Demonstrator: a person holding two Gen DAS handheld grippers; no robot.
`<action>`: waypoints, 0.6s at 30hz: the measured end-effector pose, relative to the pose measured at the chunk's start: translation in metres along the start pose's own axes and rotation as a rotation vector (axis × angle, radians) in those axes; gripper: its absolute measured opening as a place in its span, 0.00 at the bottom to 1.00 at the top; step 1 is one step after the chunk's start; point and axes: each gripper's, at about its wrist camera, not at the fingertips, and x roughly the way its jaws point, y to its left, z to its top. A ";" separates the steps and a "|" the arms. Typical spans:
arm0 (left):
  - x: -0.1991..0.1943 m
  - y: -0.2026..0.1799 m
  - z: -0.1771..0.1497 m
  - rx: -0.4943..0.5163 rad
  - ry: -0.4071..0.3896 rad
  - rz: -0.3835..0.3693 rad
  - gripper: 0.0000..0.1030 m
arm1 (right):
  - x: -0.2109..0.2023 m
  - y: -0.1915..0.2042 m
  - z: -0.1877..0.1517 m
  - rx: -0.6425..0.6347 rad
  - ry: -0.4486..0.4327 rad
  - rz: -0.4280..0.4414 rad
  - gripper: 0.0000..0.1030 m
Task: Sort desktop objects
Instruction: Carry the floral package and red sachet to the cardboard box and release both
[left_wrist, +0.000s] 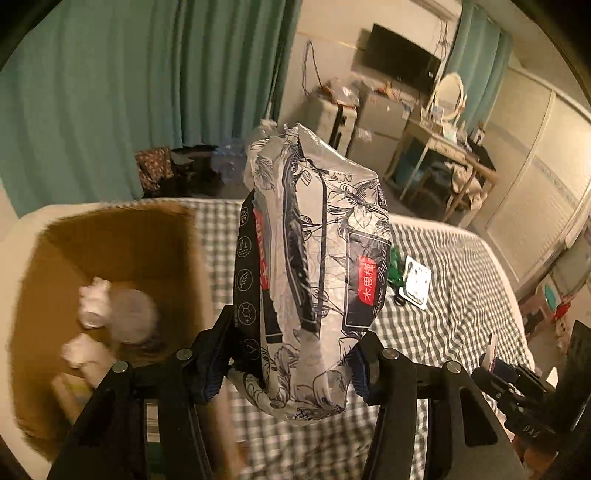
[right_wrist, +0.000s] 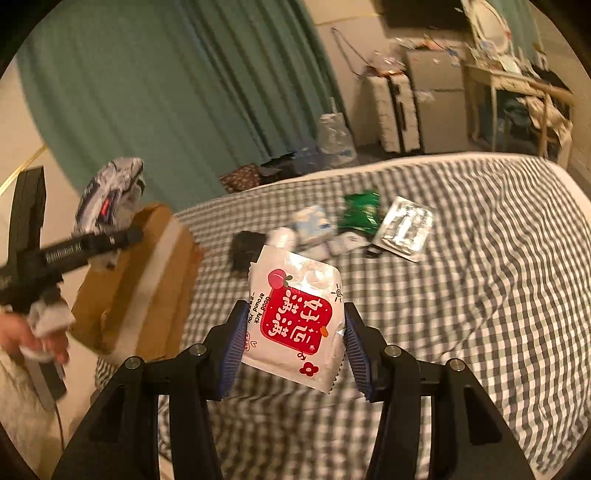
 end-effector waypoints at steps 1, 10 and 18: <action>-0.007 0.008 0.000 0.011 -0.010 0.018 0.55 | -0.002 0.013 0.001 -0.026 -0.003 -0.003 0.48; -0.038 0.087 -0.033 0.073 -0.006 0.121 0.55 | 0.017 0.147 0.026 -0.143 0.022 0.225 0.48; -0.013 0.135 -0.069 0.022 0.074 0.132 0.64 | 0.090 0.228 0.045 -0.117 0.127 0.330 0.50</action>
